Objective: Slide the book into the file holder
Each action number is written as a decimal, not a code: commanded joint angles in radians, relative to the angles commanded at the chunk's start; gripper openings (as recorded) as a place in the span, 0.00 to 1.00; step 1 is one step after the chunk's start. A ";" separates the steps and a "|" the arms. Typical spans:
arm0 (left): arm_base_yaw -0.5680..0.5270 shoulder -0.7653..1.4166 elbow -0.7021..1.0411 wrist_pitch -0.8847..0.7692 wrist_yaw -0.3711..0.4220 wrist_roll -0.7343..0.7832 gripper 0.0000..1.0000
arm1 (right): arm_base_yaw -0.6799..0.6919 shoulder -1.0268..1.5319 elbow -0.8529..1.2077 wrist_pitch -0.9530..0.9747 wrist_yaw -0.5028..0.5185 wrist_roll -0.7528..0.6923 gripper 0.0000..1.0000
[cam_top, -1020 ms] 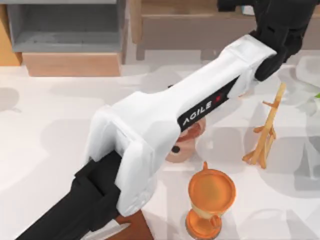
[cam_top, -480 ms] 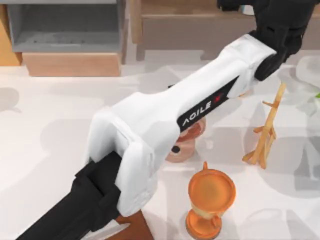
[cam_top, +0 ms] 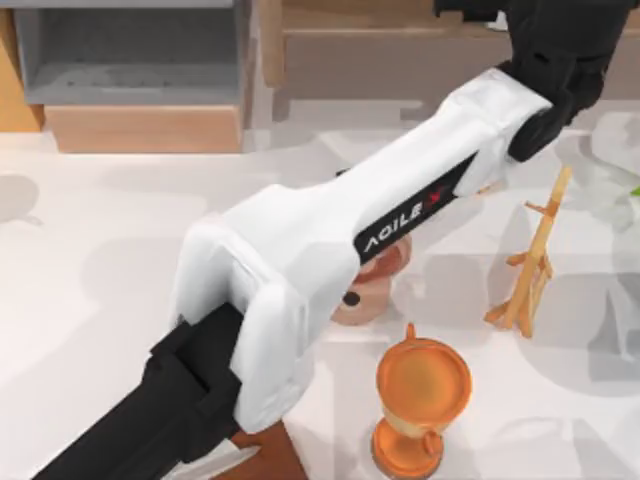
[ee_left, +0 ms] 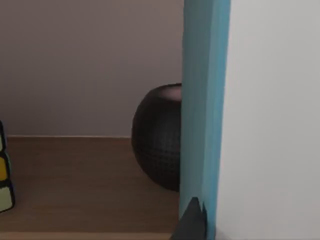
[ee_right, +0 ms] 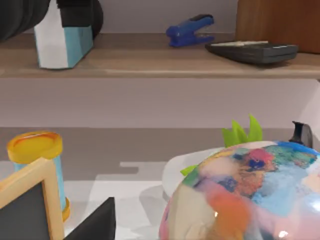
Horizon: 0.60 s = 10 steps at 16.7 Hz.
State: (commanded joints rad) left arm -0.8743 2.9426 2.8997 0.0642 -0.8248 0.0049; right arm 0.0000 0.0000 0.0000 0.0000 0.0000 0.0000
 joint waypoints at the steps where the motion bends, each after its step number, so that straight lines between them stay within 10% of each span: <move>1: 0.000 0.000 0.000 0.000 0.000 0.000 0.02 | 0.000 0.000 0.000 0.000 0.000 0.000 1.00; 10: -0.005 0.000 0.000 0.000 0.000 0.001 0.00 | 0.000 0.000 0.000 0.000 0.000 0.000 1.00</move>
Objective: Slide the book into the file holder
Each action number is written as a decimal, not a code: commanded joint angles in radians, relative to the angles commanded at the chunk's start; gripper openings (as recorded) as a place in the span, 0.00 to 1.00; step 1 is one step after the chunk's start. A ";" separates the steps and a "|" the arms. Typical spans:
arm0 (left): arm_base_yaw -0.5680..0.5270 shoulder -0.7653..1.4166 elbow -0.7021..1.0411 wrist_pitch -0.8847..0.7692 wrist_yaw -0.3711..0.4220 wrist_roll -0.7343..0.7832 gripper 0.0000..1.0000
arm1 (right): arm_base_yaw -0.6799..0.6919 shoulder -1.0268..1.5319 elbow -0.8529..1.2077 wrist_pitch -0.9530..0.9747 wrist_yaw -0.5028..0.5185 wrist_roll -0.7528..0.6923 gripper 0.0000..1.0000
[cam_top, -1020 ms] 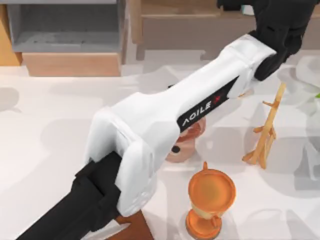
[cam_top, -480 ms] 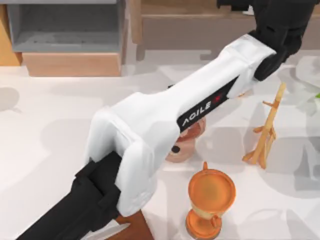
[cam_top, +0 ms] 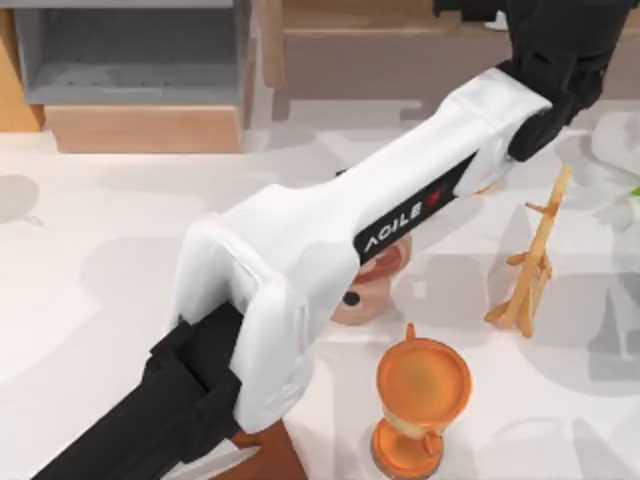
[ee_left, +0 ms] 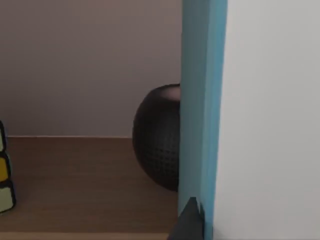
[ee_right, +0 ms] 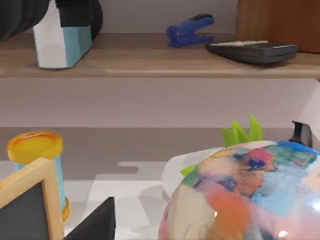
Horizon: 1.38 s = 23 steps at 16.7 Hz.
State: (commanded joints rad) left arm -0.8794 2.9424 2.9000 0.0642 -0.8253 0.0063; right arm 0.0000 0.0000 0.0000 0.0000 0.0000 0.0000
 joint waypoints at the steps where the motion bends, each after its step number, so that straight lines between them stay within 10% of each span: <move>1: 0.000 -0.002 0.000 -0.002 0.000 0.000 0.00 | 0.000 0.000 0.000 0.000 0.000 0.000 1.00; 14: -0.074 -0.082 -0.077 0.005 0.022 0.024 0.00 | 0.000 0.000 0.000 0.000 0.000 0.000 1.00; 23: -0.231 -0.477 -0.674 0.067 0.206 0.192 0.00 | 0.000 0.000 0.000 0.000 0.000 0.000 1.00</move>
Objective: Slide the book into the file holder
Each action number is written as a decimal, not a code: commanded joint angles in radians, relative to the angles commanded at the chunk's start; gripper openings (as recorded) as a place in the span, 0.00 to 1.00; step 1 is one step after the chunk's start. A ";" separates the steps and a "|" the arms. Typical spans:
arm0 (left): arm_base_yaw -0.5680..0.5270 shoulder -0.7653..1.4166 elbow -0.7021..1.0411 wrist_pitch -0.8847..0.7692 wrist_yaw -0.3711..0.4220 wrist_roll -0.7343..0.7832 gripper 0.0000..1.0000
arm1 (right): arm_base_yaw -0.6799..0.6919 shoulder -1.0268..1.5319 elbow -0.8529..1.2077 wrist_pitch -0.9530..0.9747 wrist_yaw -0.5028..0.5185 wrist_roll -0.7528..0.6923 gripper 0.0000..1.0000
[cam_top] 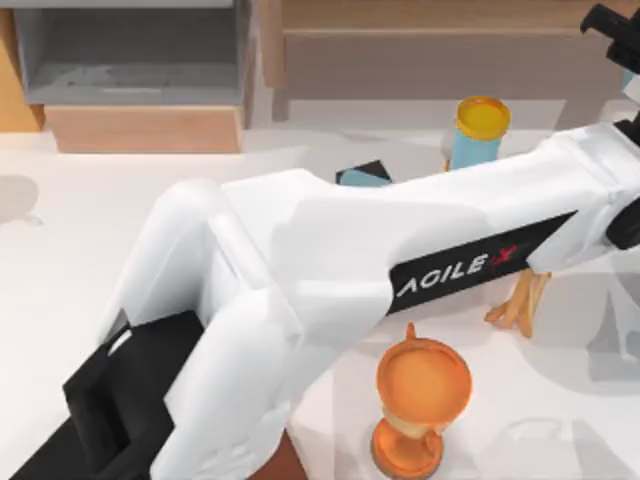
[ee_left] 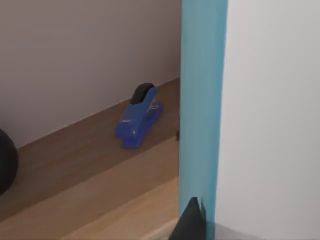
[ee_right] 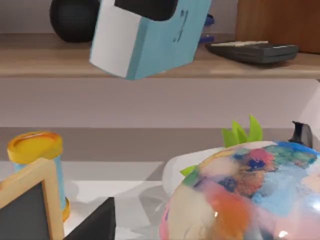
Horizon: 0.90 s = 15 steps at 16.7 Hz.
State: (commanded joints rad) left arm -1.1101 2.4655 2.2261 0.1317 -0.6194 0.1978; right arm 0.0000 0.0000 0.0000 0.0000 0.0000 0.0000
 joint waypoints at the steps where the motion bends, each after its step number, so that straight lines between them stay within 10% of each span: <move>1: 0.001 -0.069 -0.100 0.007 0.026 0.032 0.00 | 0.000 0.000 0.000 0.000 0.000 0.000 1.00; 15: 0.436 -0.937 -1.408 0.289 0.291 0.753 0.00 | 0.000 0.000 0.000 0.000 0.000 0.000 1.00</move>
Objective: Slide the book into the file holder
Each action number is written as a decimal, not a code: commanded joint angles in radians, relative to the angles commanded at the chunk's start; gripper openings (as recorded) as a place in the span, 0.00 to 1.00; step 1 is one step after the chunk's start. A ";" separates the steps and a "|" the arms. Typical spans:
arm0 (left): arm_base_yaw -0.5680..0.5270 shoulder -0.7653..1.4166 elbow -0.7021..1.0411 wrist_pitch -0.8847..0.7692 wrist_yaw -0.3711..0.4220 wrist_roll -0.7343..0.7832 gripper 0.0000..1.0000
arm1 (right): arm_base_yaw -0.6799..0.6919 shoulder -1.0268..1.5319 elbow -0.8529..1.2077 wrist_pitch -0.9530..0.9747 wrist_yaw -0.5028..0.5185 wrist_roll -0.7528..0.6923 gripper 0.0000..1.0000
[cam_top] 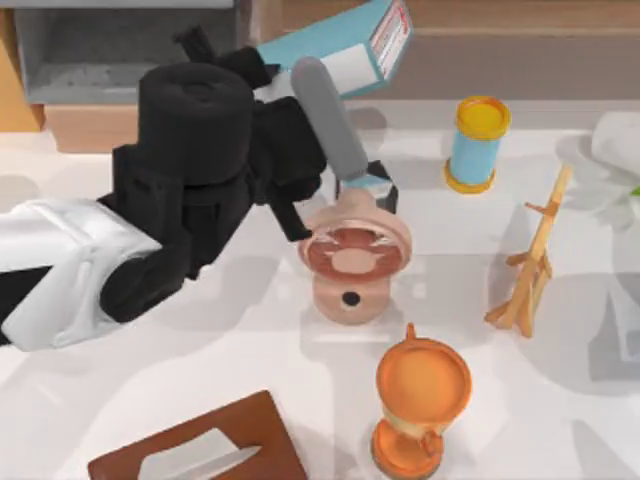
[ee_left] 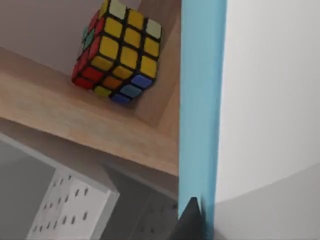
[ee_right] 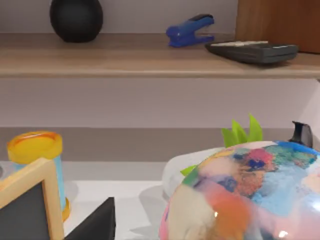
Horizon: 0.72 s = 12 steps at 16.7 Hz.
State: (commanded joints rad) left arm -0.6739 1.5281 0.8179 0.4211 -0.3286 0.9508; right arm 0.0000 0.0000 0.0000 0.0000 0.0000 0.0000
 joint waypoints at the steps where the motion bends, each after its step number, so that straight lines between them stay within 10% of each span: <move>1: 0.053 -0.015 -0.056 0.031 0.011 0.066 0.00 | 0.000 0.000 0.000 0.000 0.000 0.000 1.00; 12: 0.442 0.217 -0.107 0.349 0.152 0.573 0.00 | 0.000 0.000 0.000 0.000 0.000 0.000 1.00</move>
State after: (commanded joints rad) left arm -0.2317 1.7451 0.7110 0.7701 -0.1763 1.5238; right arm 0.0000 0.0000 0.0000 0.0000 0.0000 0.0000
